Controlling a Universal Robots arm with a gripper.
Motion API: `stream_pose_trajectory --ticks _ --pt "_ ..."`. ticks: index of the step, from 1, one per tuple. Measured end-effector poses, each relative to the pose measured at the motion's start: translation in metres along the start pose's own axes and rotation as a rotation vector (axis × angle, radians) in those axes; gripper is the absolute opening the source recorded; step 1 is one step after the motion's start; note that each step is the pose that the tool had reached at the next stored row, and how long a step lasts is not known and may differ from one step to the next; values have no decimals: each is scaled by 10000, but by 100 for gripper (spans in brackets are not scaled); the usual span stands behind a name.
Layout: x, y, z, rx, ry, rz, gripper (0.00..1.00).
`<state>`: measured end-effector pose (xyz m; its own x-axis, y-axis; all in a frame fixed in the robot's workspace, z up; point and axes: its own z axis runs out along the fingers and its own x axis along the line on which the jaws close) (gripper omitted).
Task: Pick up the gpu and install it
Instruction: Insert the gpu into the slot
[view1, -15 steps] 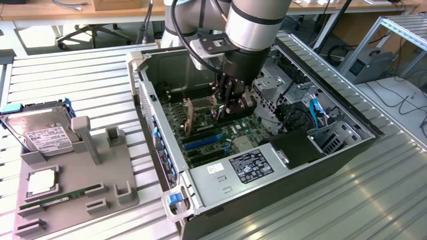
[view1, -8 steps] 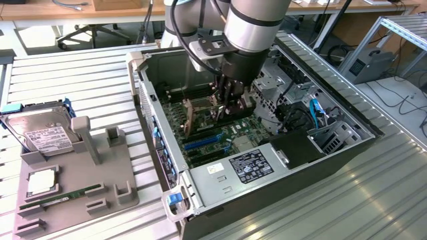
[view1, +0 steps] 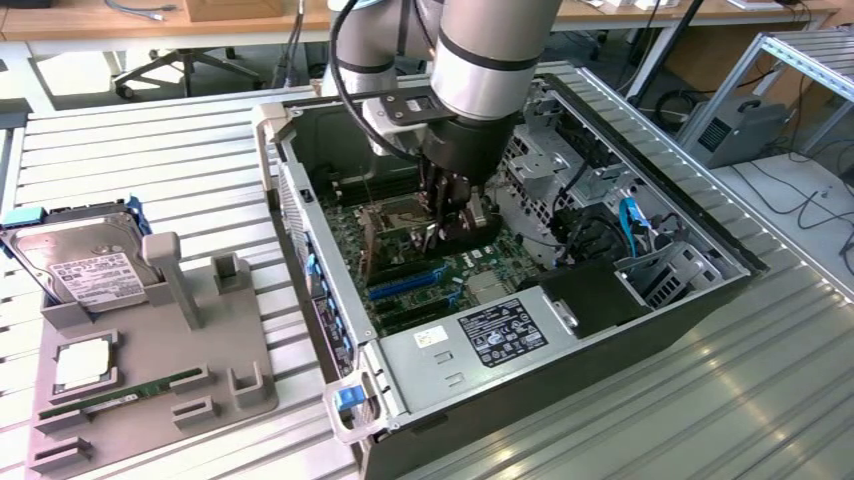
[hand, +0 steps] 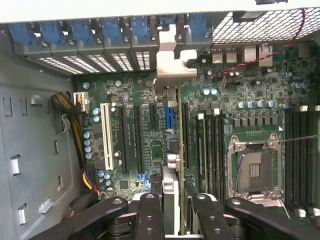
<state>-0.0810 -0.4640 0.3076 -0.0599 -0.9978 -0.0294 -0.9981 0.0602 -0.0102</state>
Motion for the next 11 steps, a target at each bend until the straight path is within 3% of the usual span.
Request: stream_pose_trajectory --ticks 1,2,3,4,6,11 --pt "-2 13 24 5 23 138 27" --pt "1 80 75 9 81 142 27" --pt "1 86 113 9 92 141 27" --pt "-6 151 192 11 111 142 27" --pt "-7 292 249 16 199 141 27" --pt "-44 299 285 19 231 141 27"
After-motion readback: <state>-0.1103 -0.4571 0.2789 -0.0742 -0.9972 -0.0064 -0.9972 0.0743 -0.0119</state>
